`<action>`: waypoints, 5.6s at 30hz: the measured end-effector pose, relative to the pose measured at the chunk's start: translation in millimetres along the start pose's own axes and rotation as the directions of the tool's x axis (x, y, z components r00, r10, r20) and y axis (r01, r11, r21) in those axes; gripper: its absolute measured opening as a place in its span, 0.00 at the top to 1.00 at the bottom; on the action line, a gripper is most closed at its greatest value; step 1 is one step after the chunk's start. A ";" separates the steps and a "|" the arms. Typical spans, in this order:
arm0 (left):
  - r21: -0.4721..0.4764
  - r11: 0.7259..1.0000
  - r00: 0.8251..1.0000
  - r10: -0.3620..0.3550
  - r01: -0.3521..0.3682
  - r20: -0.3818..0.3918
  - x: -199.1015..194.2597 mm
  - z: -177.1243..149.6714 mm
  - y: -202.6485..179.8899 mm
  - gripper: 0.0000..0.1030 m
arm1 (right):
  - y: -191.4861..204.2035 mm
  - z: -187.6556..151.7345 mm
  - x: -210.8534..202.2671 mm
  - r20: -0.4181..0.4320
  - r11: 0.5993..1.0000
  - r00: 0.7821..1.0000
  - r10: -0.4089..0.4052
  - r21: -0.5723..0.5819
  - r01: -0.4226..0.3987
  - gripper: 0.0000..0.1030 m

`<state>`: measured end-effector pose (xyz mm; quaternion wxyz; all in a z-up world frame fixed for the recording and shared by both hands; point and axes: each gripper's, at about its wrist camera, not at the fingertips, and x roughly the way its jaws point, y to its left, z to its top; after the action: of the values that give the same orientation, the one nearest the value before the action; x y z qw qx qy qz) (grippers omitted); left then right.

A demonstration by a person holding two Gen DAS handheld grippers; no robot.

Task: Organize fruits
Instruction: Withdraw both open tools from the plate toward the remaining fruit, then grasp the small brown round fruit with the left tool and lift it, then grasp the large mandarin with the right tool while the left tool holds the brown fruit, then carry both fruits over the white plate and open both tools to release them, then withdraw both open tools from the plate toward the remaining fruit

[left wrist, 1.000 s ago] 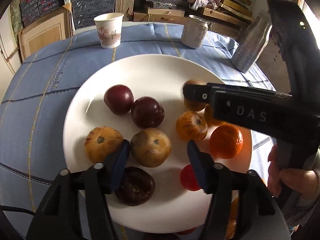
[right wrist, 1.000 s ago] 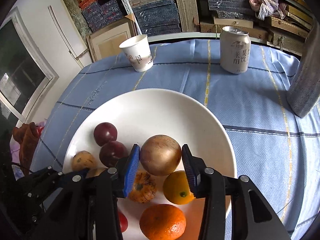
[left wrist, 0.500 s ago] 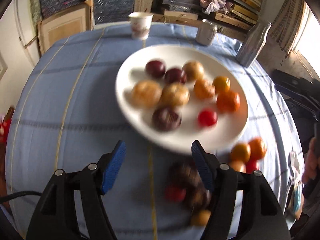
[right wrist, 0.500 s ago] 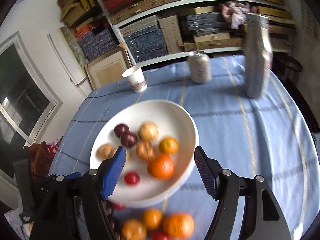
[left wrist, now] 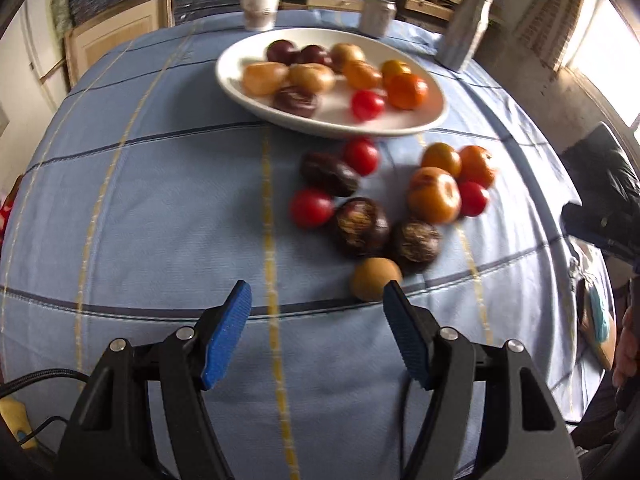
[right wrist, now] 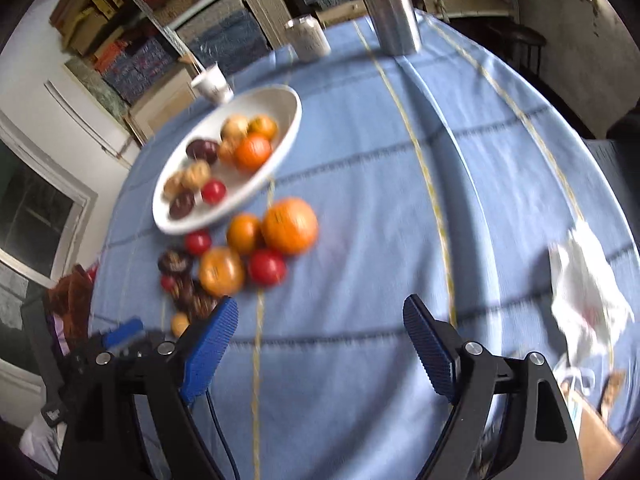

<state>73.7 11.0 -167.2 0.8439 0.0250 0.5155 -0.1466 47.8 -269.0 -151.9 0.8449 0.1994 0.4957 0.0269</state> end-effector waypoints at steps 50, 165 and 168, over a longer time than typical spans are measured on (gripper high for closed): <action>-0.109 0.992 0.994 0.076 -0.067 0.082 -58.0 -42.7 71.4 0.72 | 59.9 27.4 27.0 0.044 0.970 0.999 0.009 -0.242 0.002 0.25; -0.080 0.996 0.996 0.052 -0.047 0.072 4.3 85.9 29.9 0.27 | 87.5 142.1 7.6 0.206 0.966 0.974 0.097 -0.253 -0.043 0.13; -0.085 0.994 0.997 0.068 -0.064 0.046 -2.4 60.0 29.8 0.24 | 77.8 112.1 2.3 0.173 0.970 0.981 0.087 -0.237 -0.044 0.13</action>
<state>132.5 28.5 -140.3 0.8609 0.0031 0.4993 -0.0976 155.9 -231.7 -77.4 0.9028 0.1172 0.4028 0.0944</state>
